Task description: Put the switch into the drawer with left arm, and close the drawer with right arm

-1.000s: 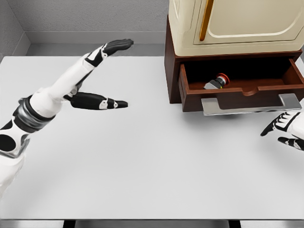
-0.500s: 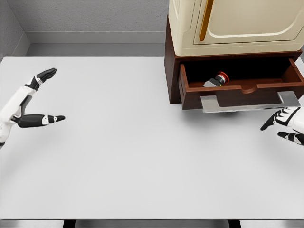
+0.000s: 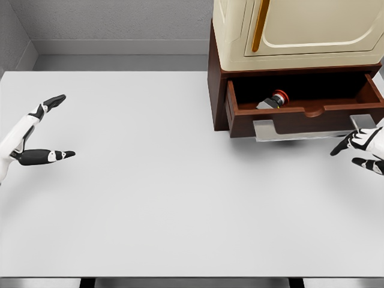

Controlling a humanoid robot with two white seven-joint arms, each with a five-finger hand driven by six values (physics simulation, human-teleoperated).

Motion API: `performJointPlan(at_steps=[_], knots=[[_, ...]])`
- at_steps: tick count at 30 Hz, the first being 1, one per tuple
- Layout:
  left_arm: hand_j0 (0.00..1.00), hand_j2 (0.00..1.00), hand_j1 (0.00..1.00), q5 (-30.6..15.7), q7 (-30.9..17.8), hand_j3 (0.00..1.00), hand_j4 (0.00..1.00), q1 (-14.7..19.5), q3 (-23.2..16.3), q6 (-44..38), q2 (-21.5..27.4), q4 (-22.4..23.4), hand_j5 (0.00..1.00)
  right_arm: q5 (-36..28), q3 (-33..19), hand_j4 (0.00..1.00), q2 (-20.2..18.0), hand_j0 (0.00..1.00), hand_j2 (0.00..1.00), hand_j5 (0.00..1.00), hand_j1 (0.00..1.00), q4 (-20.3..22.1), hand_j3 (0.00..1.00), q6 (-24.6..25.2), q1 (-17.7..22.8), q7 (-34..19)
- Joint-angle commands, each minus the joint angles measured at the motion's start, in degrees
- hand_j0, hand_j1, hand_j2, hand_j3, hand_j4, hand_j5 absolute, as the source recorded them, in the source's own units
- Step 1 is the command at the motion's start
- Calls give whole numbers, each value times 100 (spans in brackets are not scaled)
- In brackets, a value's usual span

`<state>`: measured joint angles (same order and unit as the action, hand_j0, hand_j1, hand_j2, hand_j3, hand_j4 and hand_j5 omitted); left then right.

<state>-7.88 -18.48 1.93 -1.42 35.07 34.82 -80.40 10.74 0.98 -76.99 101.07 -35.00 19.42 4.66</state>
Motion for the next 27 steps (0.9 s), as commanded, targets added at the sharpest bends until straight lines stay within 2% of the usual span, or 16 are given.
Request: performJointPlan(at_steps=[1,6,27], knots=[[100,100,100,-38,2,100,100,0,2,-7,-2,7,100,-28,7,61,26,61,61,61,61,-8,61,0,0,18],[100,100,100,-38,2,100,100,9,10,-7,-125,7,100,-19,16,62,228,62,62,62,62,-52,62,0,0,9],[100,100,100,-12,2,100,100,9,10,-7,-116,60,100,-28,34,62,360,62,62,62,62,-35,62,0,-167,0]])
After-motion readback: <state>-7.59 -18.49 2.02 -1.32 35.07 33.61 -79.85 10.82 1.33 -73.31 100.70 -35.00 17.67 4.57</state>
